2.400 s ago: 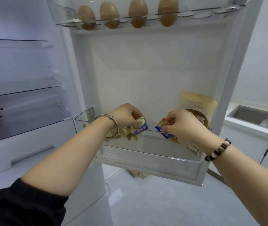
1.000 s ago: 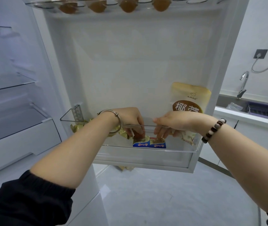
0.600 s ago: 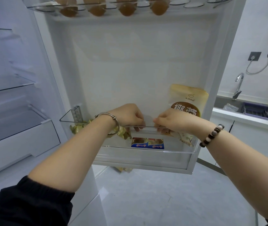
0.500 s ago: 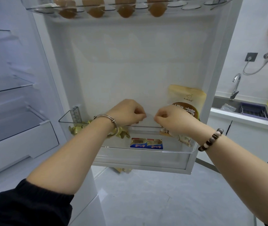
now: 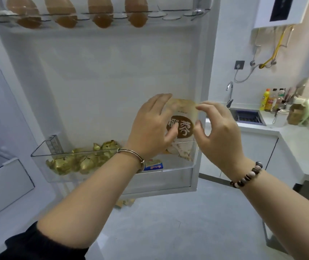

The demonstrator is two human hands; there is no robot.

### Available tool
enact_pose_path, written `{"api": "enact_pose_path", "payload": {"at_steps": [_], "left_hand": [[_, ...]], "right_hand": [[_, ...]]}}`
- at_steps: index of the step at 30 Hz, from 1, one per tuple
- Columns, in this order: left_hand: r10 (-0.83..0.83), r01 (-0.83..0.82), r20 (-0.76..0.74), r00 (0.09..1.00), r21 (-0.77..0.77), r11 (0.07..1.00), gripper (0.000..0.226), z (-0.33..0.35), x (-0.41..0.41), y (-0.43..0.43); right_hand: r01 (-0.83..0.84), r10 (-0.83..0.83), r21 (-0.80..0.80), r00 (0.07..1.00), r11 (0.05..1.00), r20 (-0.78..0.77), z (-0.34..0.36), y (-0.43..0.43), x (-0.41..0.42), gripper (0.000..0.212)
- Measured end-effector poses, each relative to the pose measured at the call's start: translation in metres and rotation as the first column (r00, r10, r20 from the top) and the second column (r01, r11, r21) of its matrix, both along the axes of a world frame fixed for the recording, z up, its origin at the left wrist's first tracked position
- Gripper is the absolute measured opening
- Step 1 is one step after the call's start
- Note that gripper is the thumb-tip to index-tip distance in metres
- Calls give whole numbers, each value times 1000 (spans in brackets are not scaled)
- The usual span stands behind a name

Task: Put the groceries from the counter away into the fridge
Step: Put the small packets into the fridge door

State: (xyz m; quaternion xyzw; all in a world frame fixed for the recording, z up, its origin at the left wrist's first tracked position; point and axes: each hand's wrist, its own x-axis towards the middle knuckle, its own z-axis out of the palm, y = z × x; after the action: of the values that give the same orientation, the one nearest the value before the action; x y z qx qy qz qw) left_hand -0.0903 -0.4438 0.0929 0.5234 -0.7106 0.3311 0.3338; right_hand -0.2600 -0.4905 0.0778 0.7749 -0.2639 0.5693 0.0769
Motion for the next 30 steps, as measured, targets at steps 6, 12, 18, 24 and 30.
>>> {"api": "enact_pose_path", "payload": {"at_steps": [6,12,18,24,30], "left_hand": [[-73,65,101,992,72,995,59,-14,-74,-28],[-225,205,130,966,149,967,64,-39,-168,-49],[-415,393,148,898,154,906,65,-59,-283,-54],[-621,594,125,774,196,780,64,-66,-419,-41],[-758,731,85,646,218,647,65,-77,-562,-16]], "right_hand": [[303,-299,96,953,948,-55,-17,1,-73,42],[621,-600,186,784,761,-161,-35,27,-166,50],[814,-784,217,578,538,-227,-51,65,-266,51],[934,-895,207,343,292,-285,-61,110,-384,54],[977,-933,203,129,62,-336,-71,162,-507,52]]}}
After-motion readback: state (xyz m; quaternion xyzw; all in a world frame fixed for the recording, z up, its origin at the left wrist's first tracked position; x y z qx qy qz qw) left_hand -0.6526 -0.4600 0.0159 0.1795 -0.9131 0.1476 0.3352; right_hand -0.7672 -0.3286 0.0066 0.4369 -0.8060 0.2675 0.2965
